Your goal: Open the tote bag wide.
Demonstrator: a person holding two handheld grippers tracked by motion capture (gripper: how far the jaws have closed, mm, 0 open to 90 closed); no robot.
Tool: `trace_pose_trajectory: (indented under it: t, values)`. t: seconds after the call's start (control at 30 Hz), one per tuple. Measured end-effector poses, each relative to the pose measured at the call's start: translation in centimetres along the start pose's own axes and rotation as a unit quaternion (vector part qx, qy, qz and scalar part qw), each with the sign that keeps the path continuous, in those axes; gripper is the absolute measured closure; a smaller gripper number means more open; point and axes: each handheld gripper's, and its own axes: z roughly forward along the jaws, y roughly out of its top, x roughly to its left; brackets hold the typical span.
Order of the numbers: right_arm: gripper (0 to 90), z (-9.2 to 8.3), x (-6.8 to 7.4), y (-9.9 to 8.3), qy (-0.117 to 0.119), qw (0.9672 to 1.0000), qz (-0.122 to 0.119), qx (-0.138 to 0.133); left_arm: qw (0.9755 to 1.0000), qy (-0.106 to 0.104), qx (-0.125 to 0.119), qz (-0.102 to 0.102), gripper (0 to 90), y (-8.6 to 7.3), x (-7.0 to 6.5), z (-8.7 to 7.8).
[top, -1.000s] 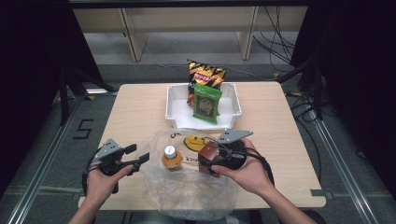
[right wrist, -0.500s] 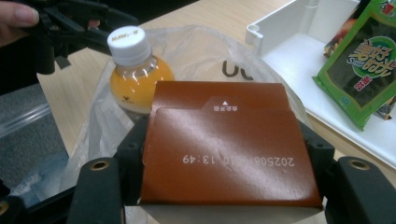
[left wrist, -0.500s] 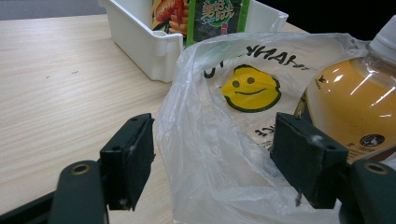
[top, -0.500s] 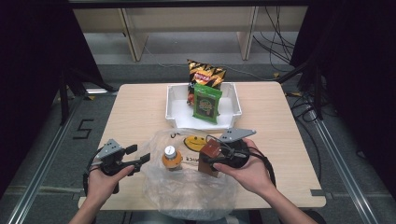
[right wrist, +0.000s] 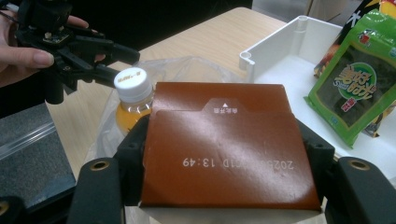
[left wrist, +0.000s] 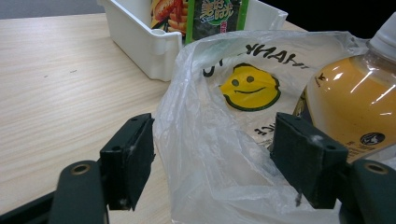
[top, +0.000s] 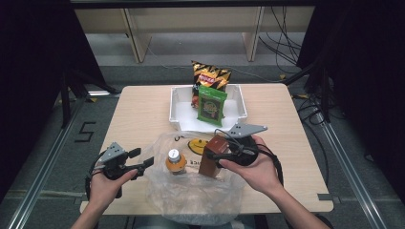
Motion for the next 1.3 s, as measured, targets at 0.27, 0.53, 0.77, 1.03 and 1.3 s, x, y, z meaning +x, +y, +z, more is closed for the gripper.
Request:
trace_pose_trajectory:
  t: [0.27, 0.53, 0.77, 1.03, 1.3]
  values:
    - [37.8, -0.2, -0.2, 0.5, -0.004, 1.0000, 0.000, -0.003, 1.0000, -0.002, -0.003, -0.002, 29.4, 0.0, 0.0, 0.0]
    - [37.8, -0.6, -0.5, 1.2, -0.007, 0.9999, -0.003, -0.015, 1.0000, 0.001, -0.002, -0.001, 29.4, 0.0, 0.0, 0.0]
    - [37.9, -1.1, -0.8, 2.0, -0.013, 0.9996, -0.001, -0.026, 1.0000, -0.006, -0.001, 0.001, 29.5, -0.1, 0.0, 0.2]
    - [38.0, -1.5, -1.0, 3.0, -0.013, 0.9991, 0.009, -0.039, 1.0000, -0.002, 0.000, 0.000, 29.5, 0.0, 0.0, 0.1]
    - [38.0, -1.7, -1.6, 3.5, -0.019, 0.9988, 0.004, -0.046, 1.0000, -0.003, -0.002, 0.000, 29.5, -0.1, 0.1, 0.1]
